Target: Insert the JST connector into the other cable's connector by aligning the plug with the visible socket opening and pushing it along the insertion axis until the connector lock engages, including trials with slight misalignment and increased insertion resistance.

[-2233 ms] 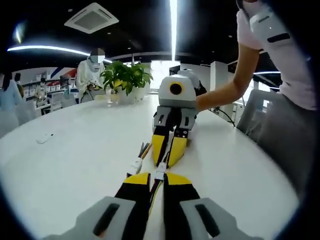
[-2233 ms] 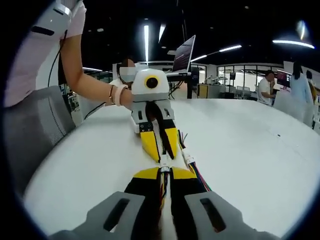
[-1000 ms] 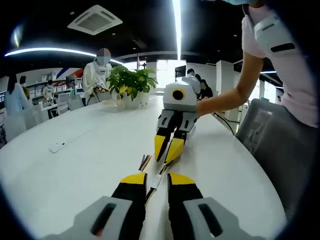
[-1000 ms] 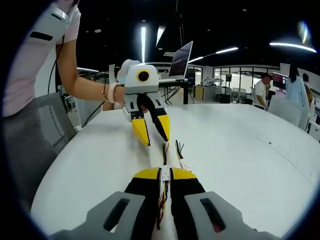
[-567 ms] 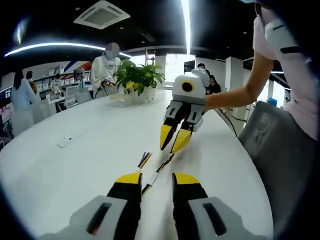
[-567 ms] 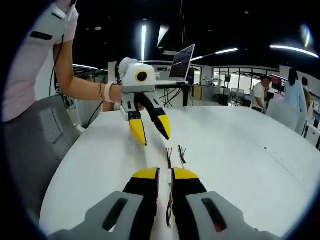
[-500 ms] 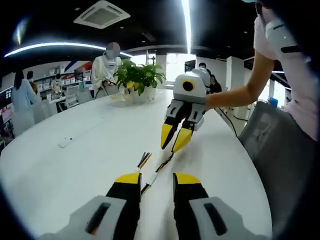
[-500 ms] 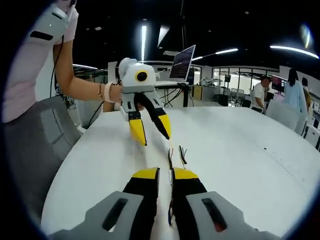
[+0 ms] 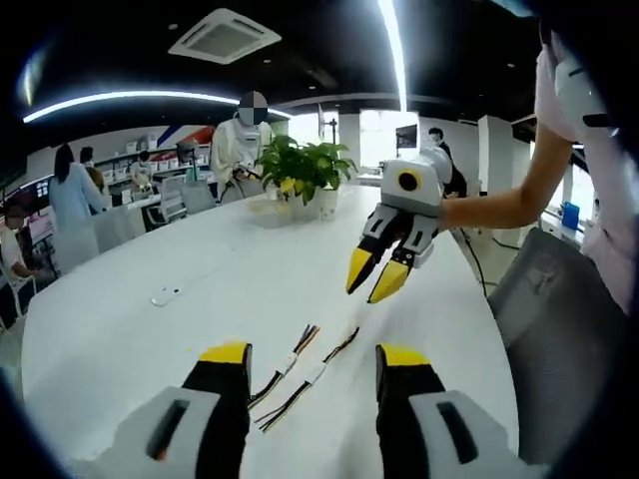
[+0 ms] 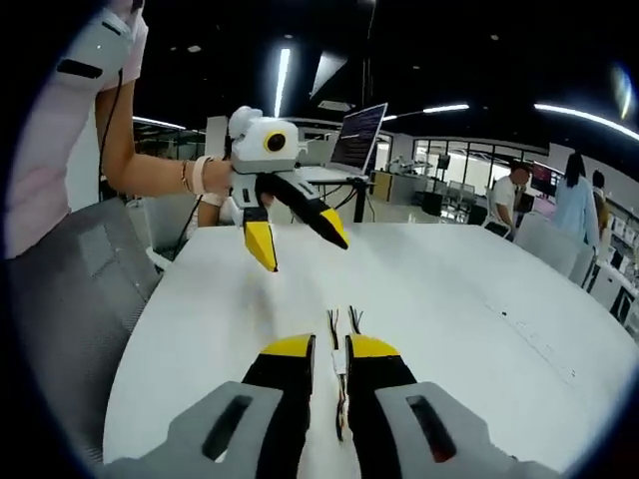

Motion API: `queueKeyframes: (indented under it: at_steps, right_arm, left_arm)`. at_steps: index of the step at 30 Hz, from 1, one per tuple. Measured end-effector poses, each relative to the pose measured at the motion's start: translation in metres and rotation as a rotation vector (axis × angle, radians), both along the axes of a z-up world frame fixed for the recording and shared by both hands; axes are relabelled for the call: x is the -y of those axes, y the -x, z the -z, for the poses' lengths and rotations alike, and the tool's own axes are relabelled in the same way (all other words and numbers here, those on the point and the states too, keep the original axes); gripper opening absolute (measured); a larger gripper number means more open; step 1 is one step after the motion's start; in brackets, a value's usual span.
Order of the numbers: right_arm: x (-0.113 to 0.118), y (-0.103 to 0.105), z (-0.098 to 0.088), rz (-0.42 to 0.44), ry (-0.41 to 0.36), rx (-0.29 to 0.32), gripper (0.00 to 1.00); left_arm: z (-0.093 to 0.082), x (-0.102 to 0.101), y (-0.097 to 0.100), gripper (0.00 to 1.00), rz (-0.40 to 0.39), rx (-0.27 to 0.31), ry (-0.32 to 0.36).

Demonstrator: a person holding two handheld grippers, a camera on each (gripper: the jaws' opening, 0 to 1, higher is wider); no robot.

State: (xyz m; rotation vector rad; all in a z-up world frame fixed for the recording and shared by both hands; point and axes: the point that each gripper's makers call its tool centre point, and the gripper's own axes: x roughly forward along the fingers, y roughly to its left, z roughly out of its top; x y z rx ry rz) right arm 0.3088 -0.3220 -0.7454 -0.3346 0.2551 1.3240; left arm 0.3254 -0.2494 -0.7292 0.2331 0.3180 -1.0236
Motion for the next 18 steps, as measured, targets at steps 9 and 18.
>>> queueKeyframes:
  at_steps: [9, 18]
  right_arm:
    - [0.004, 0.022, -0.024, 0.015, 0.014, 0.017, 0.20]
    - [0.029, 0.023, -0.011, 0.112, 0.138, -0.015, 0.33]
  left_arm:
    - [-0.017, -0.005, 0.018, 0.53, -0.031, 0.031, -0.045]
    - [-0.004, -0.003, 0.045, 0.61, -0.047, -0.038, -0.123]
